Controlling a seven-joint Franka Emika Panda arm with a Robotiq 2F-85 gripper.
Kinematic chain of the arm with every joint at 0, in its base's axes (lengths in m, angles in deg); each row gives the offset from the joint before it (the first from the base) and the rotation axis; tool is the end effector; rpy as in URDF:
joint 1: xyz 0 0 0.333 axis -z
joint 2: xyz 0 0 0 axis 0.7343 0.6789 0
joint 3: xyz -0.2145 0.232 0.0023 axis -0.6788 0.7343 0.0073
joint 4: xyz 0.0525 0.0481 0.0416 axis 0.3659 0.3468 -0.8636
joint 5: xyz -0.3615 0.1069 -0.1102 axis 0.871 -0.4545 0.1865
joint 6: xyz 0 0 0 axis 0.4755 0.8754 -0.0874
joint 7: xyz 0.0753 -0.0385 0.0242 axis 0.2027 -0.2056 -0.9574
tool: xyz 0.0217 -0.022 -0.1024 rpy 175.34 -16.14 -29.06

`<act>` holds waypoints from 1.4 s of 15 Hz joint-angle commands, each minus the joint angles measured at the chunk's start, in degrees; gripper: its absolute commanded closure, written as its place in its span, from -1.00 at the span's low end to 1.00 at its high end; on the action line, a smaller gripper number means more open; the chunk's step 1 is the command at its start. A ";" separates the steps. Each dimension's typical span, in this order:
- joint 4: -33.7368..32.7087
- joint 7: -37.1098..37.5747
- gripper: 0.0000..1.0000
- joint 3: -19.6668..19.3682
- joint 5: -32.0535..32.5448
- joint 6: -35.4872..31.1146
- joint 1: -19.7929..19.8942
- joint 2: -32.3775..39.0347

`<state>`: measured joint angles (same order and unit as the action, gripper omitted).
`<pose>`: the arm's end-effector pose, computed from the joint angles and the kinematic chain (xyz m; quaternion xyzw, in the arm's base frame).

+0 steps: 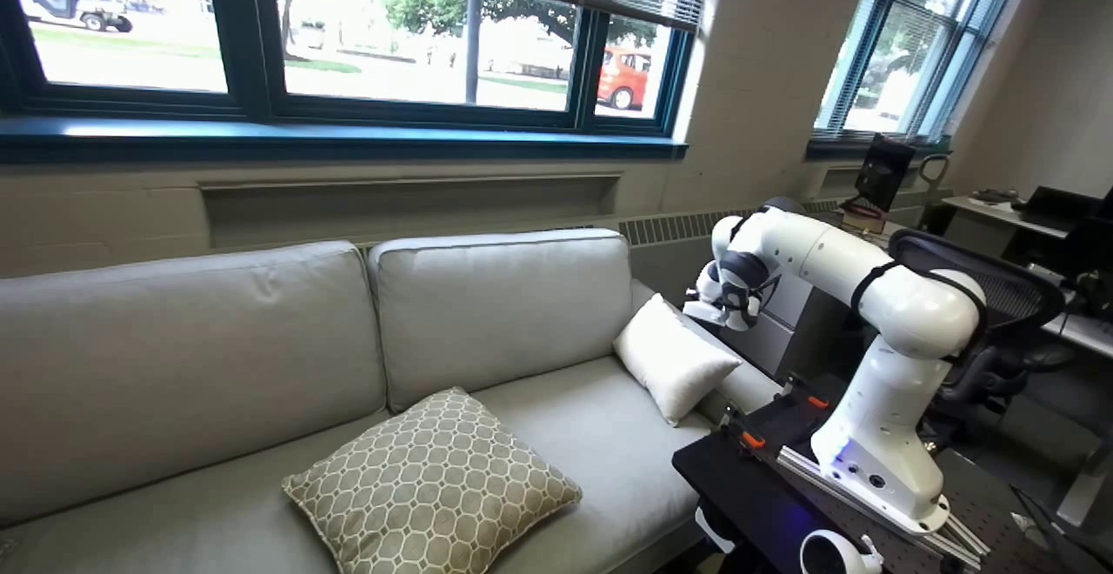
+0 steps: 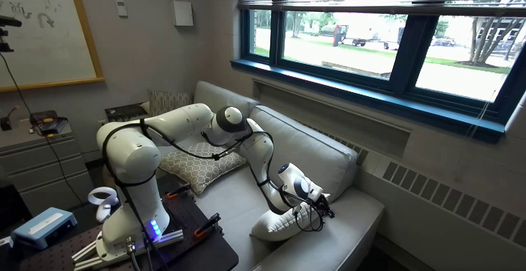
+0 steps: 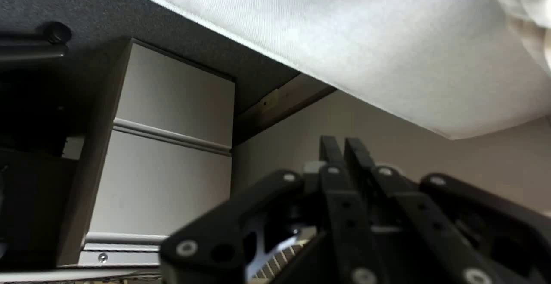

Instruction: Put the pillows upright against the armrest

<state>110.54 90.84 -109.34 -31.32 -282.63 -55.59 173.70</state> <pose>0.6050 -0.2903 0.0044 0.8181 -0.4093 0.3692 0.1640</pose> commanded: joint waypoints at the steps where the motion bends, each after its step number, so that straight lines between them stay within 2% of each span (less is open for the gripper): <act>1: 0.78 -0.03 0.79 -2.10 -4.15 0.00 -2.09 -0.84; 3: 2.21 -0.48 0.78 0.80 -3.70 -0.01 -1.67 -4.78; 6: 4.18 -0.83 0.80 3.18 -3.54 -0.11 -3.71 -9.21; 11: 5.32 -1.32 0.80 3.93 -4.29 -0.09 -10.03 -14.68; 12: 6.84 -11.24 0.81 8.65 -10.60 0.26 -9.68 -17.96; 14: 10.09 -16.99 0.80 17.49 -8.50 0.10 -8.22 -24.96; 15: 12.22 -20.06 0.31 21.13 -9.32 0.12 -8.19 -27.18; 16: 14.75 -23.56 0.28 25.35 -9.93 0.18 -7.67 -29.76; 17: 17.35 -26.83 0.17 29.45 -10.80 0.24 -7.04 -32.15; 21: 27.95 -38.32 -0.42 46.30 -16.84 0.26 -3.90 -39.02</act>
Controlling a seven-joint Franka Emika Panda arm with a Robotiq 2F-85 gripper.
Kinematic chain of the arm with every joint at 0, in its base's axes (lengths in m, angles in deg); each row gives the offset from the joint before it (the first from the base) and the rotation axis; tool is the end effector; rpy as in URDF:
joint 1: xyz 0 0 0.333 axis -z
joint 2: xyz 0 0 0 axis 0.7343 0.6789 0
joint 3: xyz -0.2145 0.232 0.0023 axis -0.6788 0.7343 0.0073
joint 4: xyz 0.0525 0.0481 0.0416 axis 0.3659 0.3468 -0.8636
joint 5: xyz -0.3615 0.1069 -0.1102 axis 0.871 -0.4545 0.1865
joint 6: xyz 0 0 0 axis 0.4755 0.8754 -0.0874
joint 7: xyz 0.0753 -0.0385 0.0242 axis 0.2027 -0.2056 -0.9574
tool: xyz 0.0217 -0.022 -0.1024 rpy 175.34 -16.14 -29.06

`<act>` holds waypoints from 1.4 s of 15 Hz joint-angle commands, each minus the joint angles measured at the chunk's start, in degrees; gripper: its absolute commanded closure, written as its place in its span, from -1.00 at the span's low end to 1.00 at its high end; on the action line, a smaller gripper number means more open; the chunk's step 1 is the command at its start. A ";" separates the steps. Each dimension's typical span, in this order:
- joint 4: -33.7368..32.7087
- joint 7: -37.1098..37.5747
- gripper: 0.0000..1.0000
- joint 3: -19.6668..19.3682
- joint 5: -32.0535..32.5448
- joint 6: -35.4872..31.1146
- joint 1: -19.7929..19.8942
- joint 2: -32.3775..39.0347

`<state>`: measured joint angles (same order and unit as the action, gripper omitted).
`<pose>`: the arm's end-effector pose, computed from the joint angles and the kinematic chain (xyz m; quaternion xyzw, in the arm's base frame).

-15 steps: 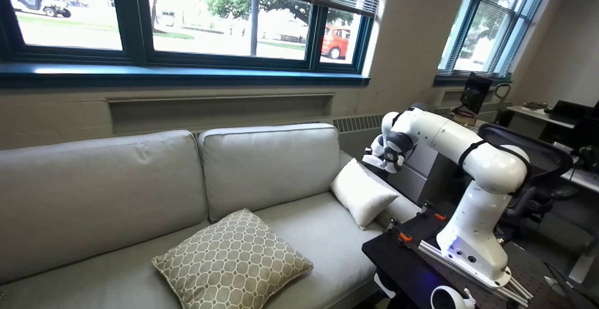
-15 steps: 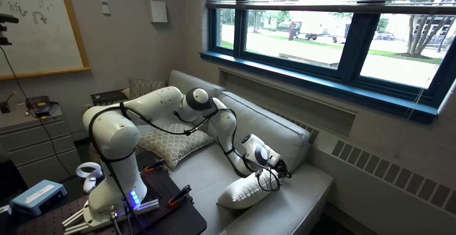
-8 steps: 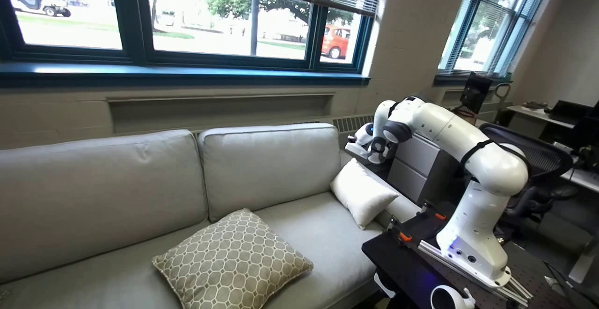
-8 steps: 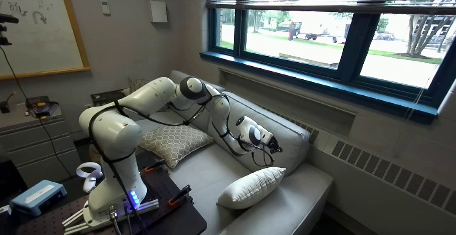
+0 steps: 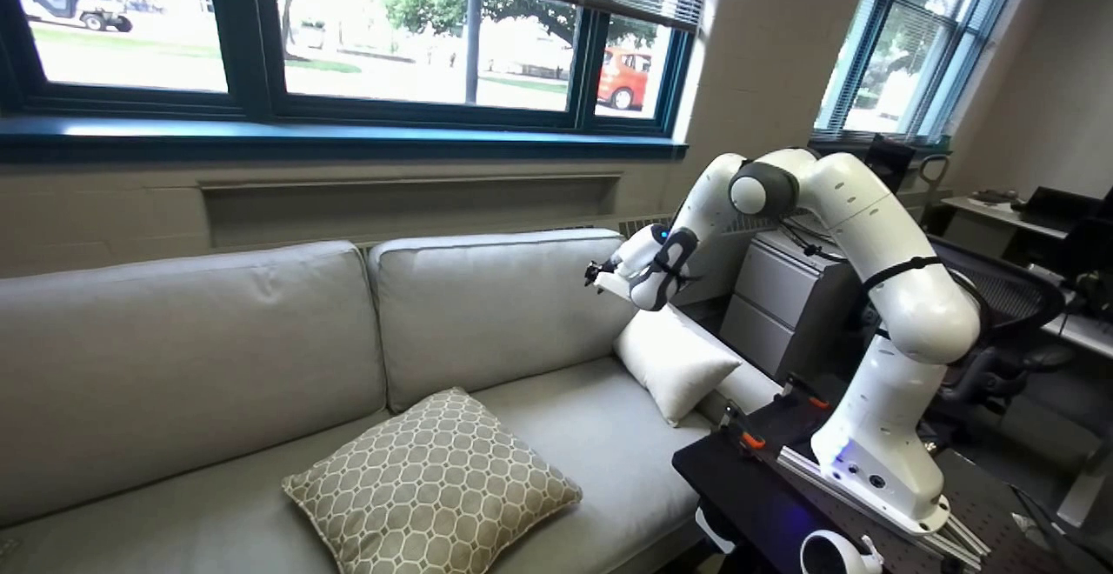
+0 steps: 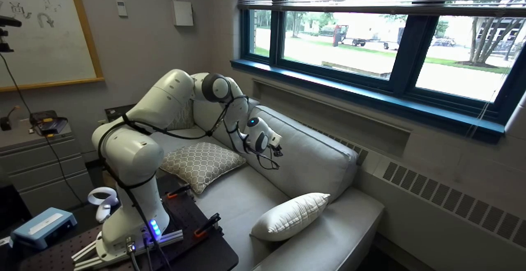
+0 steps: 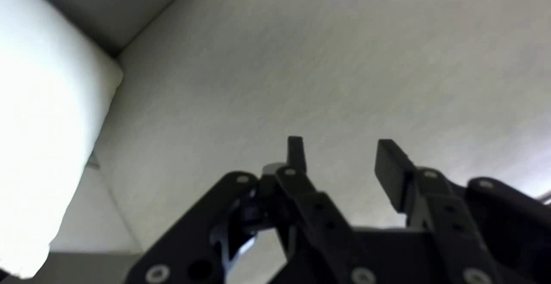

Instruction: Put the pillows upright against the armrest

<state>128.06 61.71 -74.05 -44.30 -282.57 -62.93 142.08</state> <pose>0.6556 0.0603 0.1173 -0.8820 0.3185 -0.3281 0.1136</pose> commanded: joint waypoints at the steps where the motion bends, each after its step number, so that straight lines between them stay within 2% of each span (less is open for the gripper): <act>1: 13.20 -11.21 -0.58 14.92 -5.48 0.14 4.14 -8.42; 3: 18.83 -14.22 -0.89 22.54 -8.61 0.29 5.54 -10.12; 4: 21.27 -15.23 -0.97 26.31 -9.83 0.65 6.32 -10.75; 6: 24.09 -16.80 -1.00 34.85 -9.99 2.24 10.64 -10.49; 8: 26.49 -17.86 -1.00 43.59 -8.57 4.97 17.26 -9.43; 9: 27.86 -14.47 -1.00 47.12 -3.25 6.72 21.73 -8.90; 11: 28.02 -14.11 -1.00 54.42 -0.68 10.69 28.87 -5.44; 12: 28.29 -20.27 -1.00 59.00 -6.31 13.03 32.85 -3.69; 13: 28.56 -21.63 -1.00 60.95 -8.13 15.83 35.95 -3.11; 17: 26.34 -24.20 -1.00 56.32 -21.28 21.04 30.54 -5.15; 18: 27.49 -27.53 -1.00 57.78 -22.10 18.58 32.53 -4.80; 21: 27.42 -29.95 -1.00 57.46 -25.27 18.59 31.79 -4.74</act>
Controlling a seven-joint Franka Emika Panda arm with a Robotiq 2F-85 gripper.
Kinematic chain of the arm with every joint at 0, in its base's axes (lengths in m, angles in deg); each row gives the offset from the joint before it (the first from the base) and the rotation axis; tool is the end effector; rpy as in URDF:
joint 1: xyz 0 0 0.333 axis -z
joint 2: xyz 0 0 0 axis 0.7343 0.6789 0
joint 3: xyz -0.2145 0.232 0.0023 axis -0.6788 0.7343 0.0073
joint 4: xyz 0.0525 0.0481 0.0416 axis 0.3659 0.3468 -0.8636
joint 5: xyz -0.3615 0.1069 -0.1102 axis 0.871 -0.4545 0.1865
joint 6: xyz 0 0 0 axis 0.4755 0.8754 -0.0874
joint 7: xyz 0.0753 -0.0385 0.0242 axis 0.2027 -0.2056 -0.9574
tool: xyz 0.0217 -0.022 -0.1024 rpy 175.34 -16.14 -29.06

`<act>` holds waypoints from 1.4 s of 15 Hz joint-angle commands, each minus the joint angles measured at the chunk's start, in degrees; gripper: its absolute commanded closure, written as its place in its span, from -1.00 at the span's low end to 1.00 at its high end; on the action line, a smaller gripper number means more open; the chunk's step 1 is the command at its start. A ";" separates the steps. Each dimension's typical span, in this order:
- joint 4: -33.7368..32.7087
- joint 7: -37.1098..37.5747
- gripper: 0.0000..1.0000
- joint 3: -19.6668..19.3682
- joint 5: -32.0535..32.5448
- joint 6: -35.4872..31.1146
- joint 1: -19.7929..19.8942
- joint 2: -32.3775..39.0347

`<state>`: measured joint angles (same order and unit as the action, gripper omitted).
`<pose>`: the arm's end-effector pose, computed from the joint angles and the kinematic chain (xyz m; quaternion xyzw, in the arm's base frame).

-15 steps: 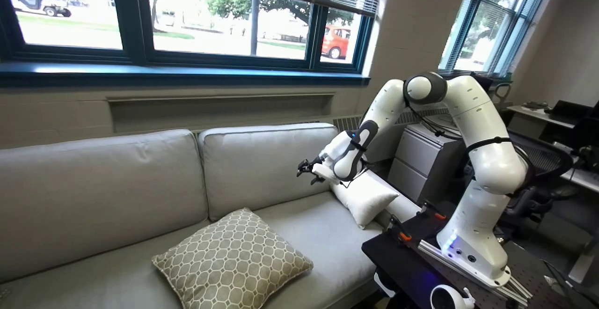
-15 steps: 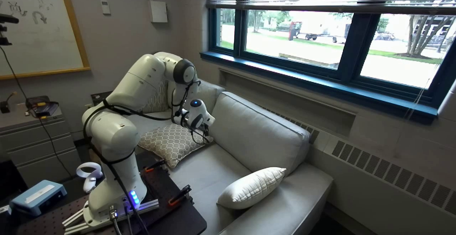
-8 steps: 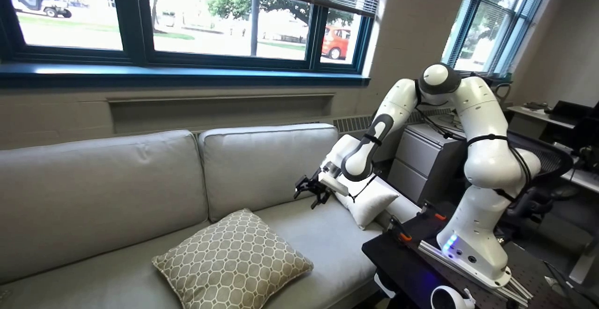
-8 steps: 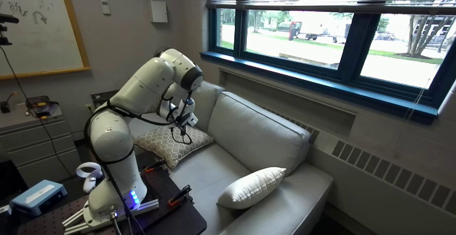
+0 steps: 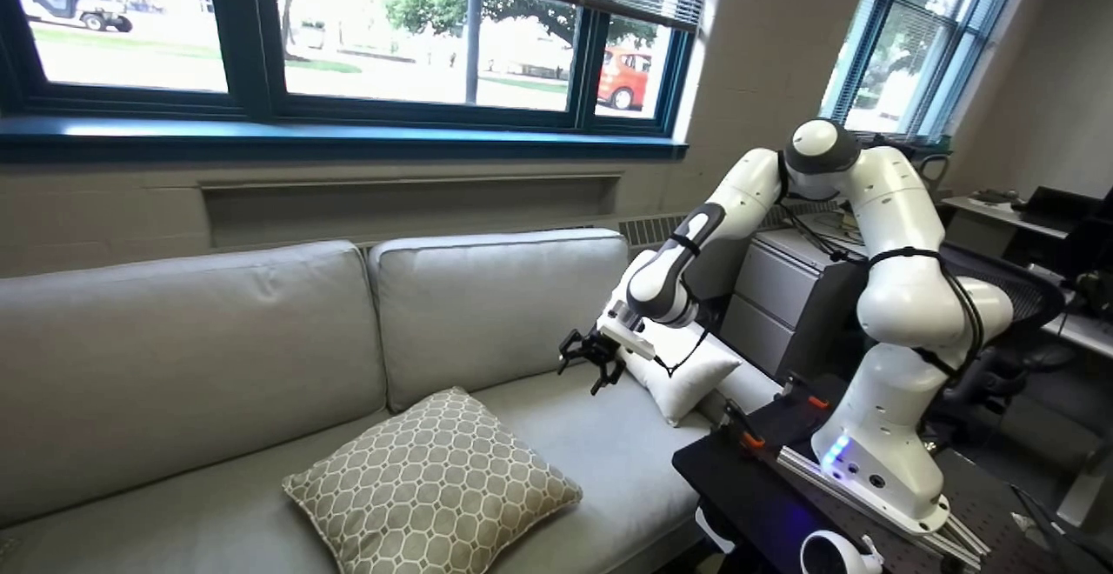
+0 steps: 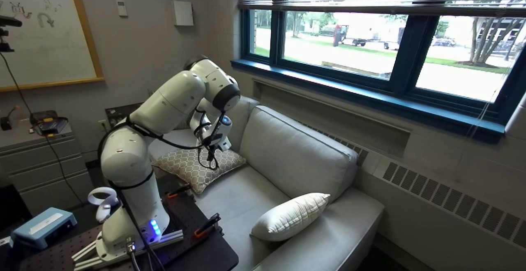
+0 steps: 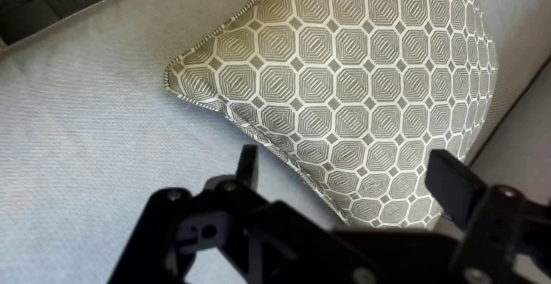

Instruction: Put the pillows upright against the armrest

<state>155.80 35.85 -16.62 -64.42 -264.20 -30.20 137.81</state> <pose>0.4451 0.2517 0.0917 -0.9236 0.2715 0.0832 0.2576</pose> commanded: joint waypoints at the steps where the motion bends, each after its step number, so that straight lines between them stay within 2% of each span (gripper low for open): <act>1: -0.34 -4.12 -1.00 0.03 -5.23 0.22 -0.94 -0.46; 2: -0.34 -4.12 -1.00 0.03 -5.24 0.21 -0.94 -0.46; 4: 2.33 -3.77 -1.00 0.80 -7.06 -4.05 1.55 -1.01; 6: 1.51 -4.15 -1.00 0.31 -9.88 -7.10 0.91 0.15; 10: -6.65 0.31 -1.00 -3.00 -15.61 -6.62 -6.34 4.67; 14: -16.21 5.53 -1.00 -4.39 -21.32 -6.54 -13.22 10.66; 18: -23.89 9.65 -1.00 -1.33 -23.73 -6.61 -12.32 17.20; 21: -28.15 10.62 -1.00 1.51 -23.62 -6.97 -9.04 22.10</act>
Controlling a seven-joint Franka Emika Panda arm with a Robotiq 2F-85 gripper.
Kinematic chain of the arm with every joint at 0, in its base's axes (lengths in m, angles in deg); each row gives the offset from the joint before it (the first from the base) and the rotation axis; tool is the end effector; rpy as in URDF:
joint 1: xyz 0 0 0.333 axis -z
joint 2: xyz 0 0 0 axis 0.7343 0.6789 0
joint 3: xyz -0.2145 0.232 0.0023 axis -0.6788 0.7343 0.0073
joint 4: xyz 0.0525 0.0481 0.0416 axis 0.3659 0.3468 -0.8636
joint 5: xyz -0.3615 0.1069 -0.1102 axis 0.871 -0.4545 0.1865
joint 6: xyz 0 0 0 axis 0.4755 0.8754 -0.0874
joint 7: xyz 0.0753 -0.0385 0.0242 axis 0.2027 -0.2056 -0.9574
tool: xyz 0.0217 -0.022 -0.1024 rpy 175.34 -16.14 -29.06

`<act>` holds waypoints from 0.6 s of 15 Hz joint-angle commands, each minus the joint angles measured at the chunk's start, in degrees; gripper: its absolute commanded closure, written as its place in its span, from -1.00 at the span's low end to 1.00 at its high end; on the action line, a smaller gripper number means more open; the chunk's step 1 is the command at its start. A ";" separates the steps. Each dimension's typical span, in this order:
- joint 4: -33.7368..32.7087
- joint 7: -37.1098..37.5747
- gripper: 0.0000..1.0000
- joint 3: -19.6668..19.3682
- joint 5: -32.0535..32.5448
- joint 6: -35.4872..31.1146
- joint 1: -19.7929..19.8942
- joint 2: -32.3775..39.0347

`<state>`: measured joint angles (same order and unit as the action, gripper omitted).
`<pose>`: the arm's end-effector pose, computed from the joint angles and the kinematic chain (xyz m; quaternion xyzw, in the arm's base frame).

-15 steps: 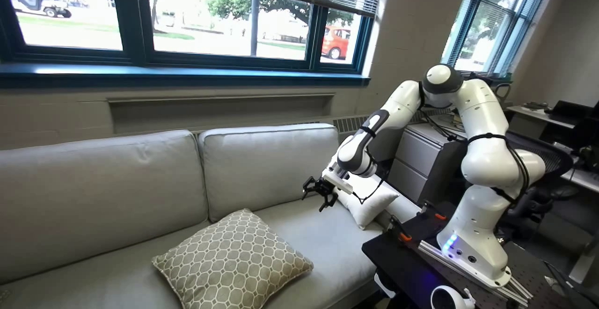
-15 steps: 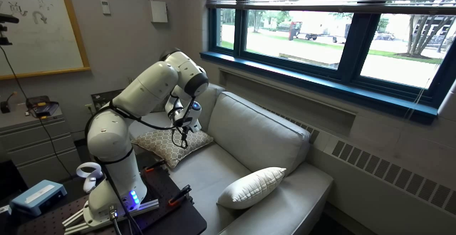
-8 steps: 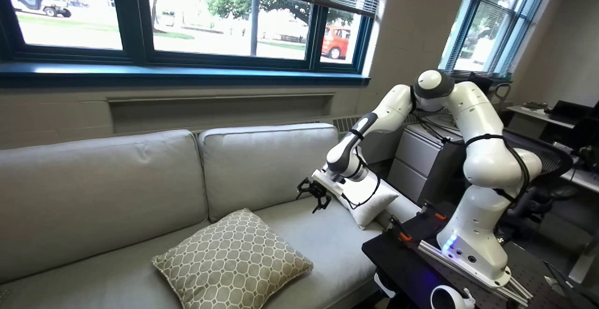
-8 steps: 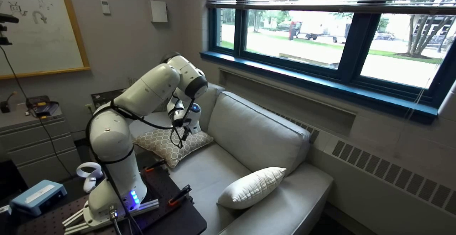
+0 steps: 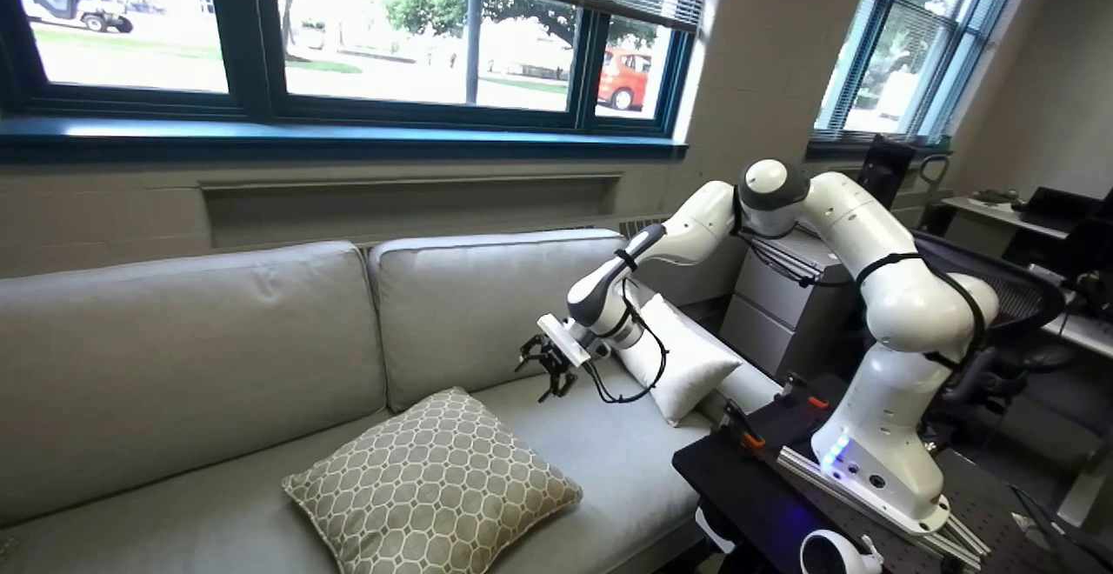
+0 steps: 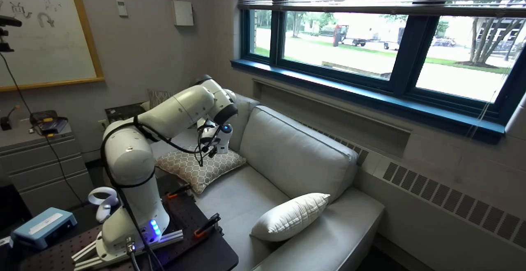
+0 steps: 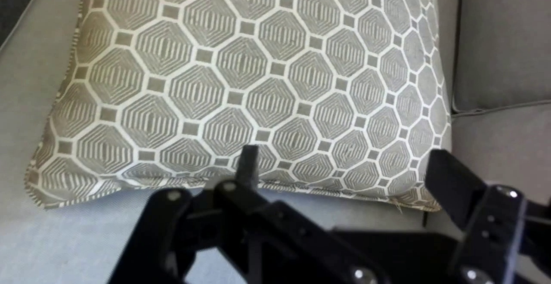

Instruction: Put the pillows upright against the armrest

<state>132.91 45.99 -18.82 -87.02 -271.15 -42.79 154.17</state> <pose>0.5082 0.3104 0.0307 -0.7844 0.5345 0.1096 0.2948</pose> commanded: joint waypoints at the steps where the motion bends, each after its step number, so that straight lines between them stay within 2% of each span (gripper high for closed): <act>1: -6.52 0.28 -1.00 4.79 -0.77 0.46 5.21 7.60; 6: -7.21 -4.38 -1.00 14.57 1.64 1.68 16.48 17.67; 8: -7.36 -7.23 -1.00 16.80 2.08 5.57 18.48 21.35; 9: -7.94 -7.40 -1.00 15.02 1.28 9.81 16.61 20.47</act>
<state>126.80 41.85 -5.47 -85.80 -267.40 -26.50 170.44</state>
